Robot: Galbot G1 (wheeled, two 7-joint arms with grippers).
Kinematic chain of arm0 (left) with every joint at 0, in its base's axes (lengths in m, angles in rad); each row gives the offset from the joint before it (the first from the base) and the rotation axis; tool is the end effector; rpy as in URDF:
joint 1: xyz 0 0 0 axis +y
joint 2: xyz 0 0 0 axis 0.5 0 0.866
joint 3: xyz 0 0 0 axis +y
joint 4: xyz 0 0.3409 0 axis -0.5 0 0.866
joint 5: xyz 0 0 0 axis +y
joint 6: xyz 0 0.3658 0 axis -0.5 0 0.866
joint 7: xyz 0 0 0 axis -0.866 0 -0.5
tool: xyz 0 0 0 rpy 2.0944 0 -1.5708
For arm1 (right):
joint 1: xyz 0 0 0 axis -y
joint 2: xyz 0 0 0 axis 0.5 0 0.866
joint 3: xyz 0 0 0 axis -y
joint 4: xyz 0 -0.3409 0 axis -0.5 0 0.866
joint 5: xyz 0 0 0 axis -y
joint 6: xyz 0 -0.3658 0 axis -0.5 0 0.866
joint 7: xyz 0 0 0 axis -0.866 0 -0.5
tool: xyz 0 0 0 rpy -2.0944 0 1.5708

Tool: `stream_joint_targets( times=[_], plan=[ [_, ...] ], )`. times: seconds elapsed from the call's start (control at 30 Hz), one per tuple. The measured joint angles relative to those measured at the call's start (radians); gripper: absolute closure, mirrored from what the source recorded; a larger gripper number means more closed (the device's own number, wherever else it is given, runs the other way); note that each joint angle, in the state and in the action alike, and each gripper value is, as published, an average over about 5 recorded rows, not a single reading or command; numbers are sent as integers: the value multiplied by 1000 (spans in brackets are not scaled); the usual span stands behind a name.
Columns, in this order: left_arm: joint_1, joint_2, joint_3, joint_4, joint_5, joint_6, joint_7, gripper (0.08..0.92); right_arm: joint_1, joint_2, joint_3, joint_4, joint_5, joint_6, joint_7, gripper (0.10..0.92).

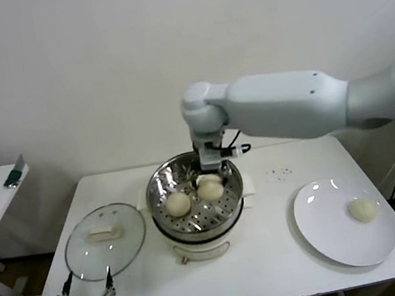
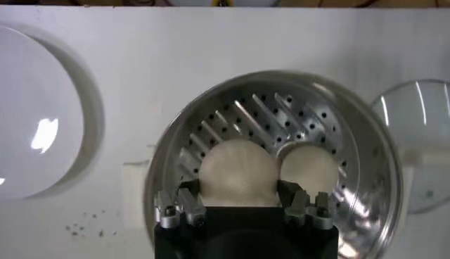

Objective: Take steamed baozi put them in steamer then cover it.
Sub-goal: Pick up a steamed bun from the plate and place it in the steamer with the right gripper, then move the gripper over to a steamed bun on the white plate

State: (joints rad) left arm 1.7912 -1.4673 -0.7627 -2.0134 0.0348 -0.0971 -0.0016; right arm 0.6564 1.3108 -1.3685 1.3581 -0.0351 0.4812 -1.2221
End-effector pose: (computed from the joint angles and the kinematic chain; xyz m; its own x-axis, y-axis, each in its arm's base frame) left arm 0.1177 0.0969 -0.3464 -0.9738 -0.1473 0.1734 -0.0975 0.9588 0.2669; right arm 0.5019 0.2204 -0.0469 -0.0783 -0.0223 0.9967 0.0069 -0.9997 -0.0219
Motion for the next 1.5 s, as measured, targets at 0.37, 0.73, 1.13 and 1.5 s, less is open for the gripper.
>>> stream_joint_targets(
  times=[0.37, 0.73, 1.13, 1.5],
  plan=[
    [-14, -2, 3, 8, -2, 3, 0, 177, -83, 56, -16, -11, -51, 26, 3, 303],
    [-18, -2, 2, 18, -4, -2, 0, 177, -105, 60, -5, -24, -91, 26, 4, 204],
    [-17, 5, -1, 16, -2, -3, 0, 177, 11, -44, -30, 1, -35, -30, 101, 203],
    [-13, 13, -1, 18, -7, -11, -2, 177, 150, -298, -149, 25, 231, -352, 191, 203]
  ],
)
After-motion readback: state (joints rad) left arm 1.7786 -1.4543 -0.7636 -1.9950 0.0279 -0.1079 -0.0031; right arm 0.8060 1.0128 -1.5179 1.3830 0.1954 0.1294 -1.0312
